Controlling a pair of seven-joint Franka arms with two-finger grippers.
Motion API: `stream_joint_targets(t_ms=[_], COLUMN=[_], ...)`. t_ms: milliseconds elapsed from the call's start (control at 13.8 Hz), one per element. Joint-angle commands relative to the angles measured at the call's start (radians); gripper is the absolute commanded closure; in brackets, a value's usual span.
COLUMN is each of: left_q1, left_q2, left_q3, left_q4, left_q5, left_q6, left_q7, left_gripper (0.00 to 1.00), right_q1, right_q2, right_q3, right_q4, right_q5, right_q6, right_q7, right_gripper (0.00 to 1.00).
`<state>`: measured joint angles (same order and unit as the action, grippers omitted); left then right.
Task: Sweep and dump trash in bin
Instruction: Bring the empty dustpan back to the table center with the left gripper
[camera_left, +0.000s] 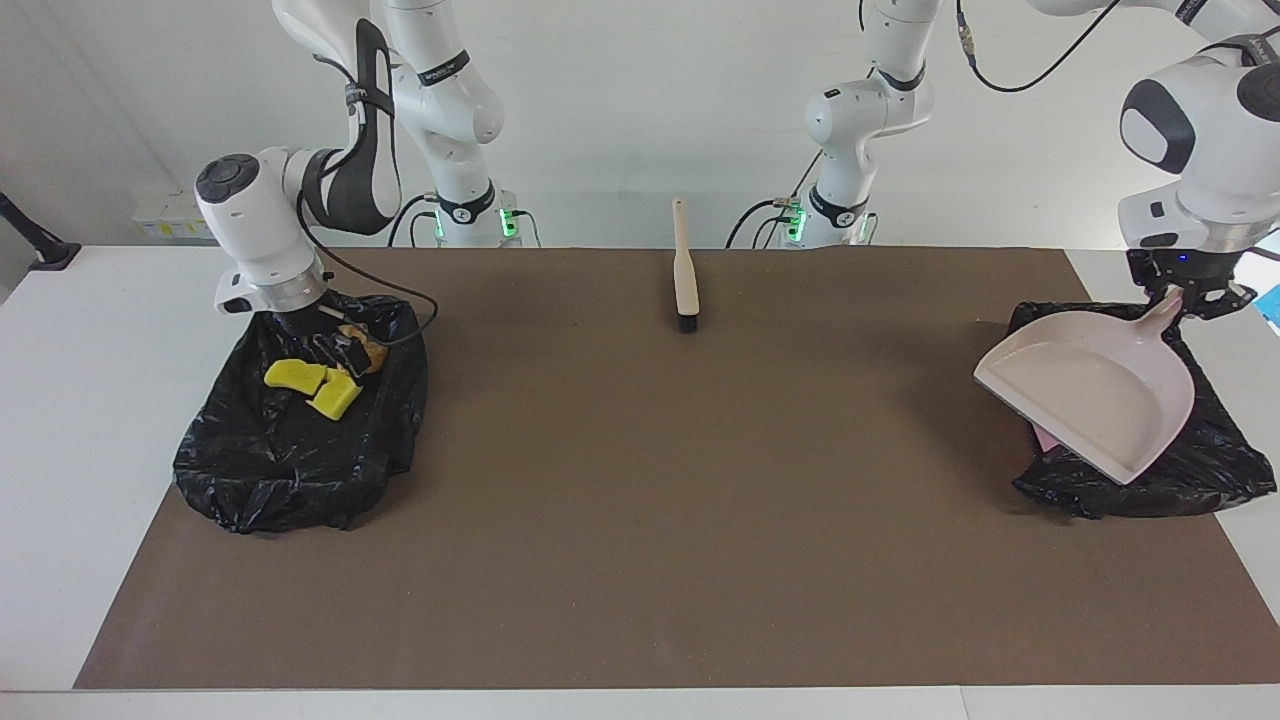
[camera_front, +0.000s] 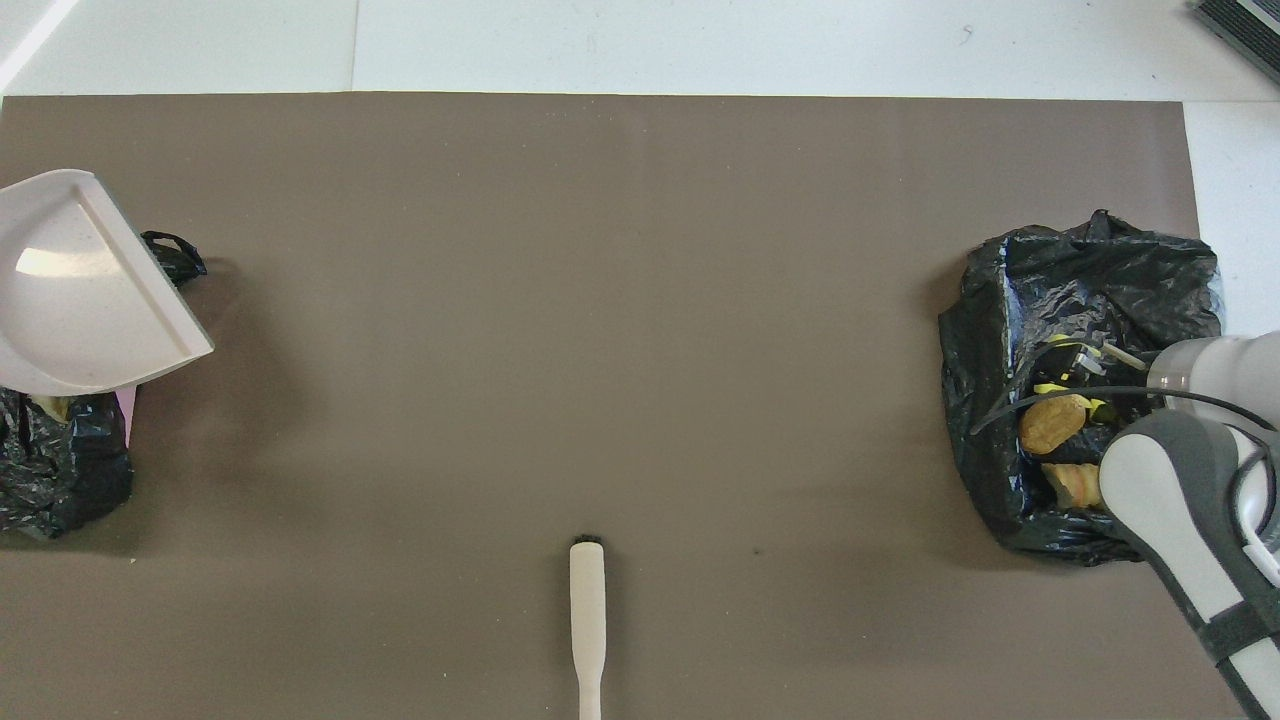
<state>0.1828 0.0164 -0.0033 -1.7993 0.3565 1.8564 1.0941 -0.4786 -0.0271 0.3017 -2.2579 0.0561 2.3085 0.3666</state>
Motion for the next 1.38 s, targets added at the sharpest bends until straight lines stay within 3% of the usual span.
stream_joint_targets(t_ms=[0, 509, 727, 800, 1091, 1309], left_q1=[-0.120, -0.383, -0.532, -0.575, -0.683, -0.730], left_q2=[-0.041, -0.023, 0.063, 0.100, 0.186, 0.197], left_q3=[0.014, 0.014, 0.013, 0.014, 0.014, 0.011], left_q4=[-0.064, -0.123, -0.121, -0.121, -0.118, -0.118], left_q5=[-0.045, -0.267, -0.295, -0.319, -0.410, -0.457], left_q6=[-0.052, -0.065, 0.028, 0.084, 0.229, 0.282], left_q7=[-0.246, -0.905, -1.184, -1.261, -1.402, -1.441], left_gripper=[1.00, 1.00, 1.00, 1.00, 1.00, 1.00], right_q1=[-0.012, 0.002, 0.002, 0.002, 0.002, 0.002], right_q2=[0.004, 0.007, 0.018, 0.018, 0.023, 0.012], right_q3=[0.014, 0.017, 0.016, 0.016, 0.016, 0.017], right_q4=[-0.008, -0.015, -0.014, -0.014, -0.005, 0.015], right_q5=[-0.021, -0.021, -0.021, -0.021, -0.022, -0.022], right_q6=[0.032, 0.019, 0.019, 0.019, 0.019, -0.010], right_q7=[0.035, 0.187, 0.192, 0.195, 0.196, 0.177], right_gripper=[0.13, 0.16, 0.21, 0.28, 0.81, 0.90])
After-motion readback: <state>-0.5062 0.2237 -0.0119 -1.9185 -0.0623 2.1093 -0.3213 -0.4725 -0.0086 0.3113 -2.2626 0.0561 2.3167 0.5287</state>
